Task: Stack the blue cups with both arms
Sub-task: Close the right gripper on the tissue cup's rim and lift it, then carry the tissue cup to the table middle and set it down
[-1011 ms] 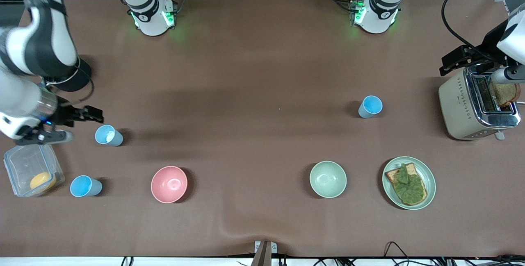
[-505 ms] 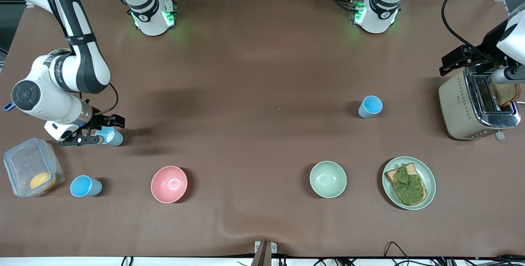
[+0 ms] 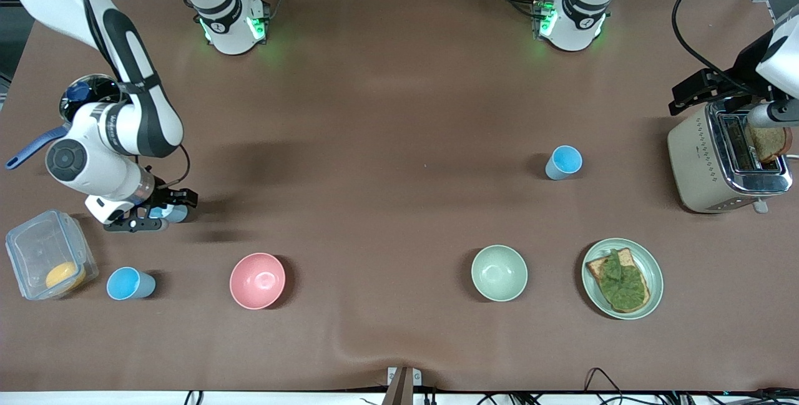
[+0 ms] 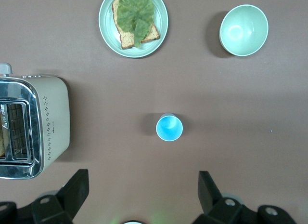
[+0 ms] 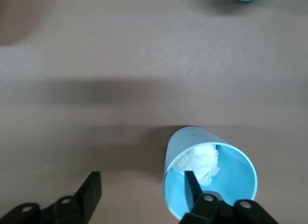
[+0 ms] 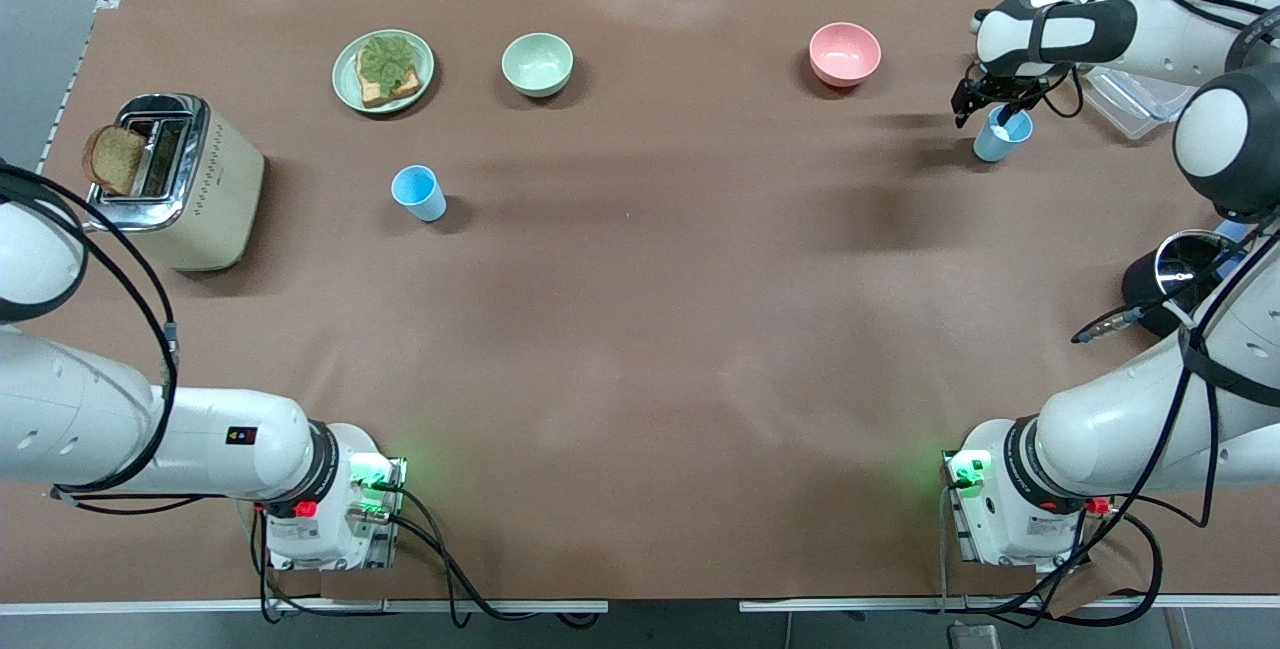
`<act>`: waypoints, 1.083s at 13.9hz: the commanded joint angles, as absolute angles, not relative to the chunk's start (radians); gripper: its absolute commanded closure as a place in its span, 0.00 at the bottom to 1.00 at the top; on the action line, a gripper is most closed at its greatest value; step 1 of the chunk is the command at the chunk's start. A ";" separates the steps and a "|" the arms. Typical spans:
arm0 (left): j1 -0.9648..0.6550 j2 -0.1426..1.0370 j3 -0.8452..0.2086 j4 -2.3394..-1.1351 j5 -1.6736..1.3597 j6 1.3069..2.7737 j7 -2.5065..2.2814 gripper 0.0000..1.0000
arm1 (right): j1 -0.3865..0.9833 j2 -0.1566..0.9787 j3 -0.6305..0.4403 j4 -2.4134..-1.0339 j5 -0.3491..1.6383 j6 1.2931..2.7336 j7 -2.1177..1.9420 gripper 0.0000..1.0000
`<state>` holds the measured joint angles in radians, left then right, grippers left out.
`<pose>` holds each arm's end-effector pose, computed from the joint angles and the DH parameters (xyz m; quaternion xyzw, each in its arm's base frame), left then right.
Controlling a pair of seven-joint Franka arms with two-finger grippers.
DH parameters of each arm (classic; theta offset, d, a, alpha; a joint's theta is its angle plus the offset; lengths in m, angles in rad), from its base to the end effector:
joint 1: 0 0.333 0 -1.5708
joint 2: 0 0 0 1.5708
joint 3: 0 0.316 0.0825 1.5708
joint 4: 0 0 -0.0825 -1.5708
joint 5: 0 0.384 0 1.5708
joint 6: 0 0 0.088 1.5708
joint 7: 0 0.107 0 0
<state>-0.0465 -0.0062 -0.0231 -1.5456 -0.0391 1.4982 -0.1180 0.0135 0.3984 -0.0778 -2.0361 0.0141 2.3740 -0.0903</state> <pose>0.5436 -0.0424 0.6336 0.9993 0.0232 -0.0223 0.0174 0.5911 -0.0370 0.2425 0.9995 0.0104 -0.0303 0.0081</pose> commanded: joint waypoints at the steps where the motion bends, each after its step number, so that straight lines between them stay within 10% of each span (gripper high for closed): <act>1: -0.037 -0.017 -0.025 -1.548 -0.067 1.500 -0.095 0.00 | -0.003 0.410 -0.069 -2.023 -0.002 2.375 -0.074 0.42; 5: -0.035 -0.017 -0.025 -1.548 -0.067 1.500 -0.094 0.00 | -0.008 0.420 -0.069 -2.013 -0.002 2.366 -0.080 1.00; 9: -0.035 -0.017 -0.025 -1.548 -0.067 1.500 -0.094 0.00 | -0.002 0.403 -0.071 -1.985 -0.018 2.309 -0.084 1.00; 15: -0.035 -0.017 -0.025 -1.548 -0.067 1.500 -0.094 0.00 | 0.086 0.382 -0.060 -1.692 -0.020 1.858 -0.063 1.00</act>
<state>-0.0464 -0.0063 -0.0228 -1.5455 -0.0391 1.4983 -0.1179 0.0307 0.3909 -0.0651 -1.7798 -0.0164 1.9675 -0.0899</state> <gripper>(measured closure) 0.000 0.965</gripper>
